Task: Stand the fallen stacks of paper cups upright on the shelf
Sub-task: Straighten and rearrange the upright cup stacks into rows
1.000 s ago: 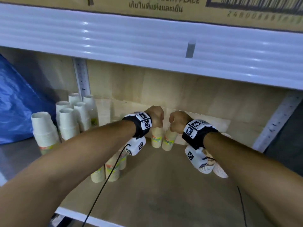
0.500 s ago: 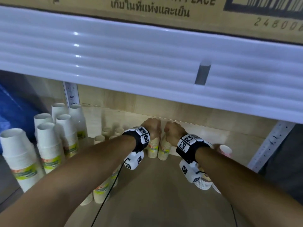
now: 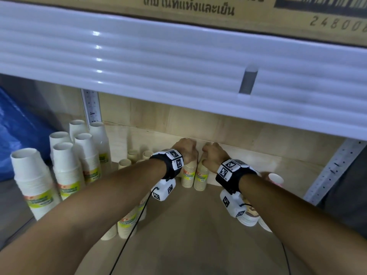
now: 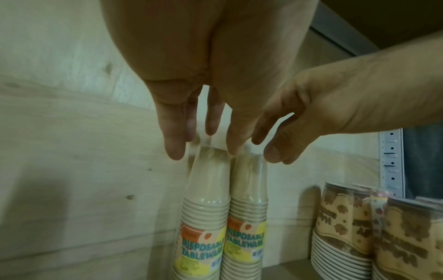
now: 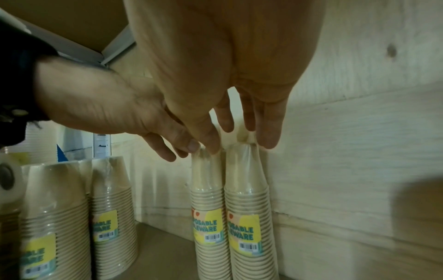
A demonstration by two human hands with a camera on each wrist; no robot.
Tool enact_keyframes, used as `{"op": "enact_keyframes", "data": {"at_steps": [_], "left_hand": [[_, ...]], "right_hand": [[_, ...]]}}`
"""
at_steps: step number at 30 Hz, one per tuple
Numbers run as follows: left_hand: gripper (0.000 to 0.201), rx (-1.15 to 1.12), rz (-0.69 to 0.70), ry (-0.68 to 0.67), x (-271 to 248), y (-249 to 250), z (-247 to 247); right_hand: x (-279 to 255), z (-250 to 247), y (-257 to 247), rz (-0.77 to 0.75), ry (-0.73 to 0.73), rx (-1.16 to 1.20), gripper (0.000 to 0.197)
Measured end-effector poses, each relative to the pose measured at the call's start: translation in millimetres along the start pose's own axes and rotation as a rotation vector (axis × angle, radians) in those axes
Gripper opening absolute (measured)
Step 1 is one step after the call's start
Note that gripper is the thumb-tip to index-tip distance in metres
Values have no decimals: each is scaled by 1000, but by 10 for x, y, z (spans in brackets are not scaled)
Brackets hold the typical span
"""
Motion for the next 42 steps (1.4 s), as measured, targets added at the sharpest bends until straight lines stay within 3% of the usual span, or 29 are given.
{"op": "enact_keyframes", "data": {"at_steps": [10, 19, 26, 29, 31, 34, 37, 42], "left_hand": [[54, 118, -39, -95, -479, 23, -607], [38, 203, -155, -231, -1127, -310, -1232], [29, 294, -239, -334, -1553, -684, -1365], [18, 312, -299, -303, -1739, -829, -1340], [23, 318, -308, -361, -1817, -899, -1293], [30, 288, -331, -430, -1877, -1012, -1219], [14, 249, -333, -414, -1958, -1082, -1159], [26, 168, -323, -399, -2033, -1138, -1006]], "right_hand": [[-230, -217, -429, -61, 1, -51, 37], [-531, -209, -1373, -204, -100, -3, 36], [-805, 34, -1993, -269, -218, 68, 28], [-896, 148, -2151, -249, -239, 67, 27], [-931, 248, -2226, -260, -248, 30, 23], [-991, 356, -2280, -250, -150, -53, 18], [-997, 438, -2311, -246, -202, 3, 32], [-1005, 513, -2327, -238, -254, -40, 27]]}}
Point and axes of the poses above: each hand's wrist, its own x-axis towards the middle knuckle, its own z-axis out of the palm, y = z × x, the point moved 2 cm from there along x, towards the middle knuckle
